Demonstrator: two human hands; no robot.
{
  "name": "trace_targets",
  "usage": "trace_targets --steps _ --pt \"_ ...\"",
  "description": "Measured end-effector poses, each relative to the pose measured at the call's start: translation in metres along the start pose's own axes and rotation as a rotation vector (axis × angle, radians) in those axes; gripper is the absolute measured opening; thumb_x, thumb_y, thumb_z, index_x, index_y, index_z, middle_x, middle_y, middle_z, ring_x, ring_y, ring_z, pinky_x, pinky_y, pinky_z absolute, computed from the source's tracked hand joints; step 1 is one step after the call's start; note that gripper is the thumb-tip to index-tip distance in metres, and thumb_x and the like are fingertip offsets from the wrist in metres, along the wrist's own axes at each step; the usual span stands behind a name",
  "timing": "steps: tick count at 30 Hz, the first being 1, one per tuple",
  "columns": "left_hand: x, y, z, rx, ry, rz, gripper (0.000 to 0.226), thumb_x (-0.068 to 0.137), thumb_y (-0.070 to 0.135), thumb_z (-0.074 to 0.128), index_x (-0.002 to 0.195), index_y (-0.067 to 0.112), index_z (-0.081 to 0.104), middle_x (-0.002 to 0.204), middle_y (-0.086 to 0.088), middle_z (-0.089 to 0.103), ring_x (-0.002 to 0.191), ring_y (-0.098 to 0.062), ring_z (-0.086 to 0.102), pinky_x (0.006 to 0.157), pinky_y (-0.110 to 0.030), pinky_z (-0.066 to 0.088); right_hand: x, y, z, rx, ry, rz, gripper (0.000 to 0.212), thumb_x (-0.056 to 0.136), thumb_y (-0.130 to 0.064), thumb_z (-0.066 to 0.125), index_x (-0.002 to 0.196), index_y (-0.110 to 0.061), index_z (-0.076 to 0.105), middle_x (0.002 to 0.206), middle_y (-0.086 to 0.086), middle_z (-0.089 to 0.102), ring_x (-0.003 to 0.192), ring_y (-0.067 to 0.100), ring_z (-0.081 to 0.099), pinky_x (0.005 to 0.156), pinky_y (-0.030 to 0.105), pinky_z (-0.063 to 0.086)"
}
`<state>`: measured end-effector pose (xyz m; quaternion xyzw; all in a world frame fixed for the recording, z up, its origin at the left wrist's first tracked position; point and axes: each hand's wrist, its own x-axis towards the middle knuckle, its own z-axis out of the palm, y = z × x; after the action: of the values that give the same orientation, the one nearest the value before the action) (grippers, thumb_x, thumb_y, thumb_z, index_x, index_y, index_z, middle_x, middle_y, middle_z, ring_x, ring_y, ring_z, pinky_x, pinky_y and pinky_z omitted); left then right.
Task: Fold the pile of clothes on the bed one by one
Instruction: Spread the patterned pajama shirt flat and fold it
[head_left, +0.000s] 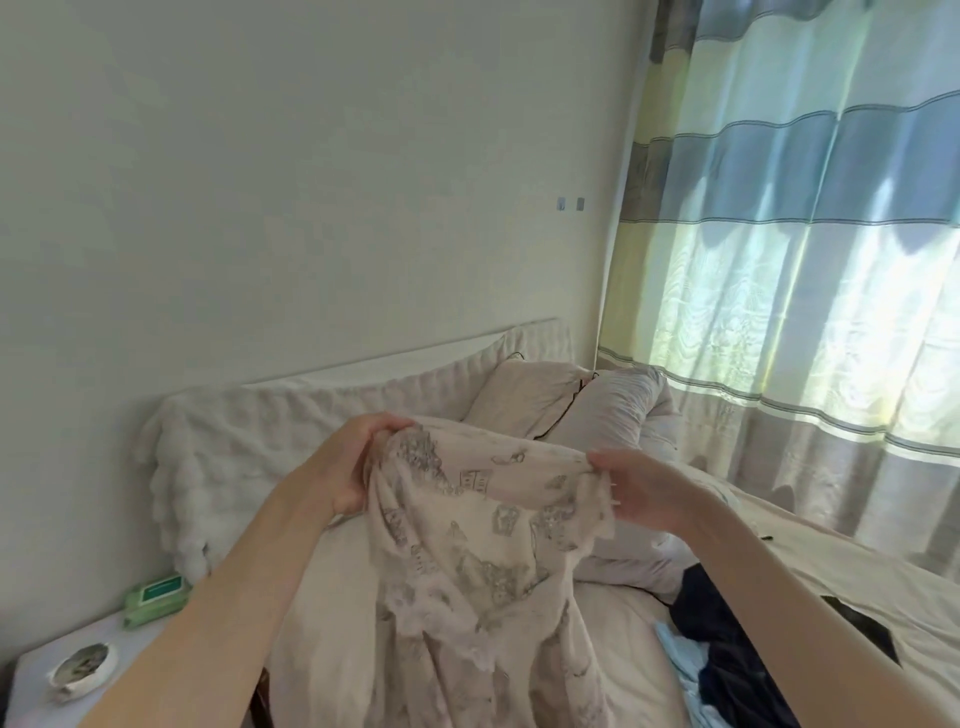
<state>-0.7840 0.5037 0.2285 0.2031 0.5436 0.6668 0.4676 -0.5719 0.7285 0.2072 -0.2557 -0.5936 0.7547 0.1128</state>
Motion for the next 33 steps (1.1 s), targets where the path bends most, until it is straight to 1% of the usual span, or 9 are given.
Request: trace_targets --steps 5,9,13,15,19,21,25,29,33 --pt "0.008 -0.015 -0.003 0.251 0.033 -0.045 0.021 0.089 0.02 0.058 0.093 0.0 0.066 0.083 -0.016 0.073 0.068 -0.024 0.071 0.052 -0.025 0.055 -0.008 -0.001 -0.012 0.194 0.015 0.071 0.021 0.096 -0.015 0.048 0.094 -0.003 0.065 0.079 0.01 0.07 0.067 0.021 0.068 0.06 0.031 0.057" --pt "0.014 -0.017 0.001 0.364 0.054 0.048 0.03 0.093 0.024 0.054 0.11 0.0 0.06 0.093 -0.016 0.073 0.082 -0.024 0.071 0.061 -0.028 0.058 -0.007 -0.004 -0.004 -0.044 0.072 -0.005 0.017 0.098 -0.016 0.05 0.098 -0.008 0.064 0.084 0.009 0.072 0.073 0.021 0.067 0.059 0.03 0.057" --pt "0.006 -0.01 -0.001 0.37 -0.03 0.116 0.087 0.047 0.042 0.09 0.118 0.008 0.052 0.106 -0.018 0.068 0.093 -0.029 0.068 0.068 -0.034 0.058 -0.004 -0.001 0.008 -0.365 0.114 -0.279 0.038 0.075 -0.047 0.069 0.107 -0.029 0.062 0.096 0.003 0.07 0.076 0.012 0.07 0.062 0.022 0.055" --pt "0.004 -0.008 -0.005 0.384 -0.05 0.143 0.102 0.029 0.032 0.096 0.119 0.017 0.049 0.111 -0.019 0.063 0.089 -0.029 0.068 0.065 -0.035 0.058 -0.005 0.001 0.013 -0.562 0.141 -0.422 0.049 0.062 -0.057 0.07 0.107 -0.042 0.057 0.098 -0.002 0.069 0.075 0.001 0.068 0.062 0.015 0.052" --pt "0.0 -0.003 -0.006 0.543 -0.108 0.171 0.074 0.06 0.003 0.081 0.122 0.026 0.048 0.115 -0.017 0.059 0.092 -0.027 0.068 0.073 -0.039 0.058 -0.004 0.003 0.021 -0.821 0.066 -0.558 0.057 0.071 -0.045 0.076 0.117 -0.06 0.046 0.114 -0.026 0.055 0.092 -0.022 0.05 0.078 0.001 0.038" --pt "-0.001 0.0 -0.008 0.657 -0.119 0.193 0.07 0.067 -0.004 0.077 0.12 0.033 0.049 0.115 -0.017 0.059 0.096 -0.027 0.067 0.077 -0.039 0.058 -0.003 0.005 0.025 -0.937 0.033 -0.569 0.049 0.081 -0.032 0.073 0.113 -0.061 0.05 0.099 -0.016 0.055 0.075 -0.017 0.047 0.071 0.003 0.035" --pt "-0.006 0.007 -0.019 0.687 -0.186 0.173 0.064 0.075 -0.003 0.072 0.119 0.038 0.051 0.118 -0.013 0.06 0.099 -0.025 0.067 0.075 -0.034 0.057 -0.004 0.004 0.026 -0.784 0.05 -0.597 0.044 0.092 0.007 0.048 0.092 -0.028 0.074 0.086 -0.009 0.063 0.071 -0.004 0.058 0.065 0.008 0.043" --pt "-0.01 0.008 -0.029 0.402 -0.277 0.119 0.033 0.08 0.005 0.063 0.108 0.021 0.058 0.105 -0.021 0.067 0.089 -0.03 0.068 0.067 -0.033 0.057 -0.006 -0.001 0.013 -0.52 -0.023 -0.264 0.05 0.088 0.015 0.039 0.063 -0.013 0.073 0.071 0.002 0.068 0.057 0.011 0.059 0.052 0.016 0.048" --pt "-0.007 0.005 -0.021 0.336 -0.254 0.121 0.016 0.085 -0.002 0.055 0.089 0.014 0.058 0.086 -0.019 0.068 0.072 -0.026 0.068 0.061 -0.031 0.057 0.0 0.008 0.013 -0.566 -0.007 -0.168 0.049 0.085 0.019 0.031 0.066 -0.008 0.068 0.07 0.004 0.065 0.056 0.008 0.057 0.056 0.016 0.049"
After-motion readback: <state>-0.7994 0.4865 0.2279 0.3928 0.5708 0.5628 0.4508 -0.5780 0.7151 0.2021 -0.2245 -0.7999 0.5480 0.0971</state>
